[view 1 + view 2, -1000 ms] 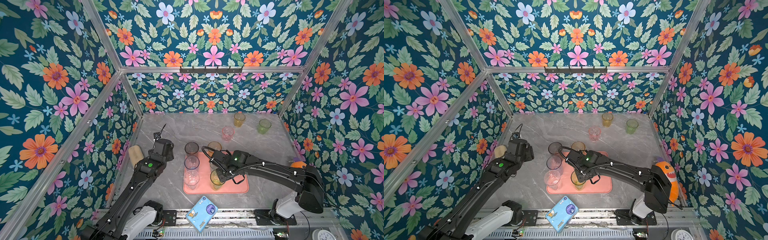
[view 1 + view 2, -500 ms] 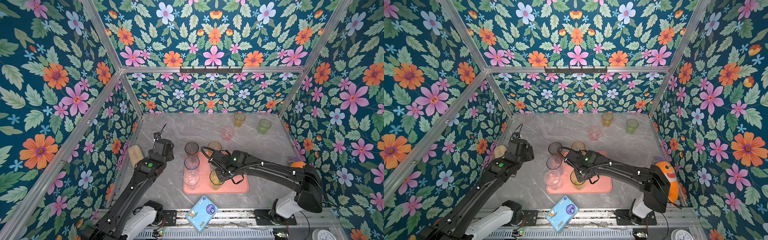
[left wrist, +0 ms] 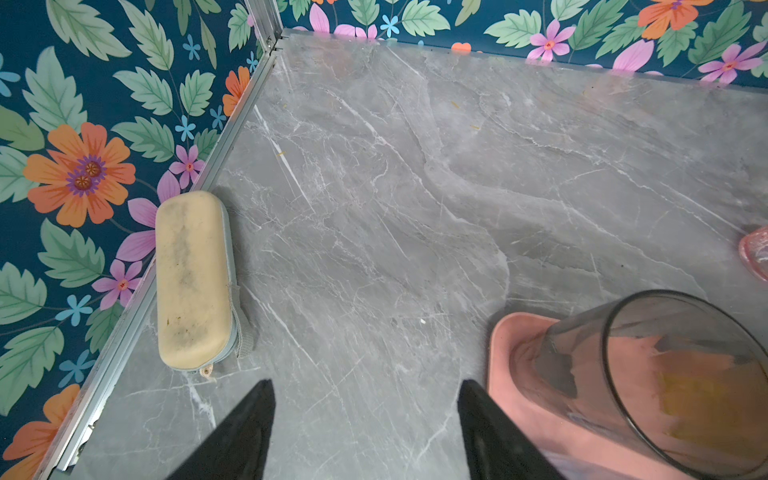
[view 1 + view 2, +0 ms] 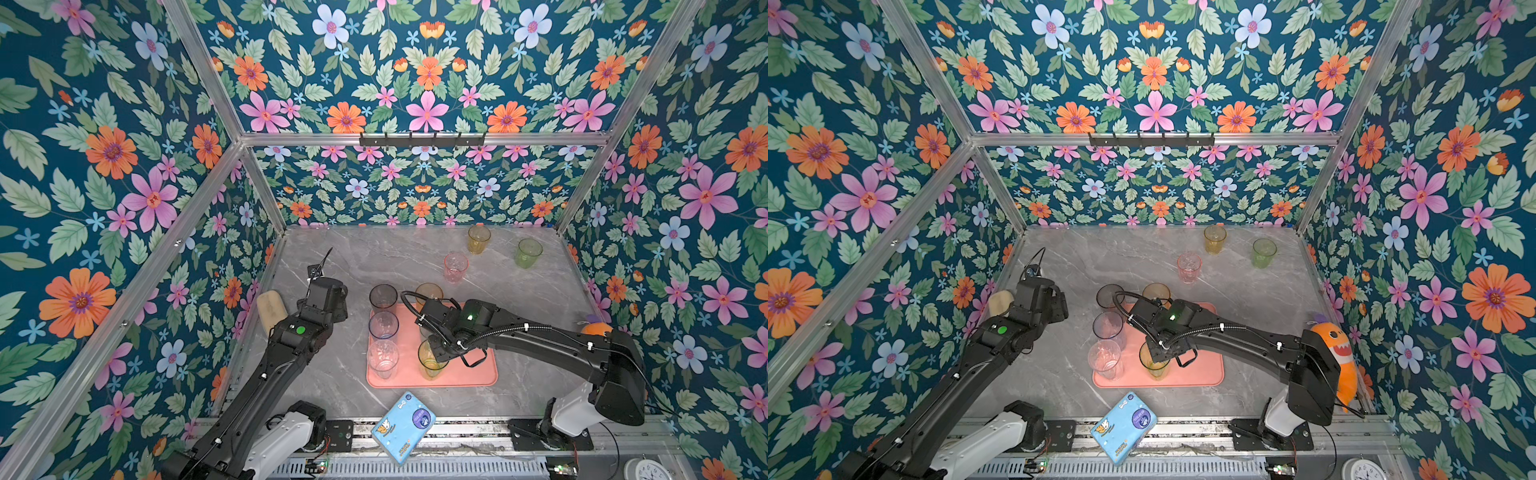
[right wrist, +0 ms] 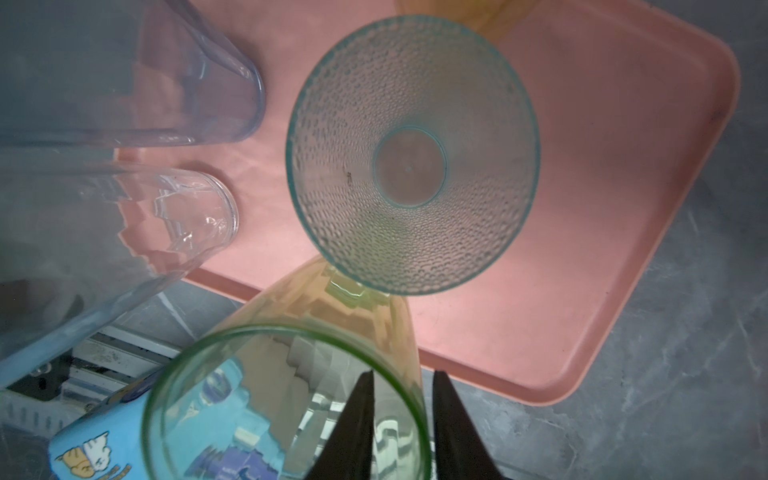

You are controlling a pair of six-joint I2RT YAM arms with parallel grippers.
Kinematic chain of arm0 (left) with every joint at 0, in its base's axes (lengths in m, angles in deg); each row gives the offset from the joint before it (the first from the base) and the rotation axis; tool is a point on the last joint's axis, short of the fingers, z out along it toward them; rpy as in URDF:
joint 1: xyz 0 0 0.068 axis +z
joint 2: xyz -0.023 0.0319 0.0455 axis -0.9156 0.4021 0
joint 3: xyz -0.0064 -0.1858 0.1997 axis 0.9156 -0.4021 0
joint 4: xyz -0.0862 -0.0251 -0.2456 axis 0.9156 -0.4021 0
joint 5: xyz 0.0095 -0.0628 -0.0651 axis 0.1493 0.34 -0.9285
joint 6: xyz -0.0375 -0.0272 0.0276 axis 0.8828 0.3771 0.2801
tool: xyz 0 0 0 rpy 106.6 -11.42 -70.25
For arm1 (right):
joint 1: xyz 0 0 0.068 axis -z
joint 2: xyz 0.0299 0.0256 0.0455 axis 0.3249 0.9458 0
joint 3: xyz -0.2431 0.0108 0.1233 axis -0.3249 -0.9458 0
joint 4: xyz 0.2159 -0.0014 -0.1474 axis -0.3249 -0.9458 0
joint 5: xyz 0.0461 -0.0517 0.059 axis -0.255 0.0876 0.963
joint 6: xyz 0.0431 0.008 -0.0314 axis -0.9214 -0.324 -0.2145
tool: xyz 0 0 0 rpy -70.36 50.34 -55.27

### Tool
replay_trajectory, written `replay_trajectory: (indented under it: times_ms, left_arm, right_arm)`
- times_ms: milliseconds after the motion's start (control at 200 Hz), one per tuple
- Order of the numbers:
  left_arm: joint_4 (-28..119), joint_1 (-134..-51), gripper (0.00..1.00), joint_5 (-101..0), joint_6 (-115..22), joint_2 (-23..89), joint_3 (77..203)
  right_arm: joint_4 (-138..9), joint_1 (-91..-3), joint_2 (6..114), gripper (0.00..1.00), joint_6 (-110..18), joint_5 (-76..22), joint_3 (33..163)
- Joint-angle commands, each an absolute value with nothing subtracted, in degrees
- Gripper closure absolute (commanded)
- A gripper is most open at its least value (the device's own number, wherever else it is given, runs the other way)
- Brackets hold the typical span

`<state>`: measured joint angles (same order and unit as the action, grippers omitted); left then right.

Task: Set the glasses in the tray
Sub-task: 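Lower the green glass onto the tray beside the teal glass and release, then raise the right gripper and move it over the pink glass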

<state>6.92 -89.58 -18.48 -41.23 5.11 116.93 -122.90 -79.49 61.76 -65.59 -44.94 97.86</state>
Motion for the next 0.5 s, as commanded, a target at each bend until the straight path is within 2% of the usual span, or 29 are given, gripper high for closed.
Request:
replay_trajectory:
  times_ms: [0,290,495]
  left_arm:
    - [6.96,-89.49,0.28,-17.97,-41.49,4.92,116.78]
    - [7.19,-89.49,0.28,-18.08,-41.49,4.9,116.95]
    - [7.3,-89.49,0.28,-18.68,-41.42,4.56,116.87]
  right_arm:
    - [-125.65,-79.51,60.7,0.71,-66.55,-45.79,99.12]
    - [-125.75,-79.51,55.94,0.66,-66.59,-48.46,101.73]
    - [-126.94,-79.01,55.04,0.59,-65.55,-54.59,105.22]
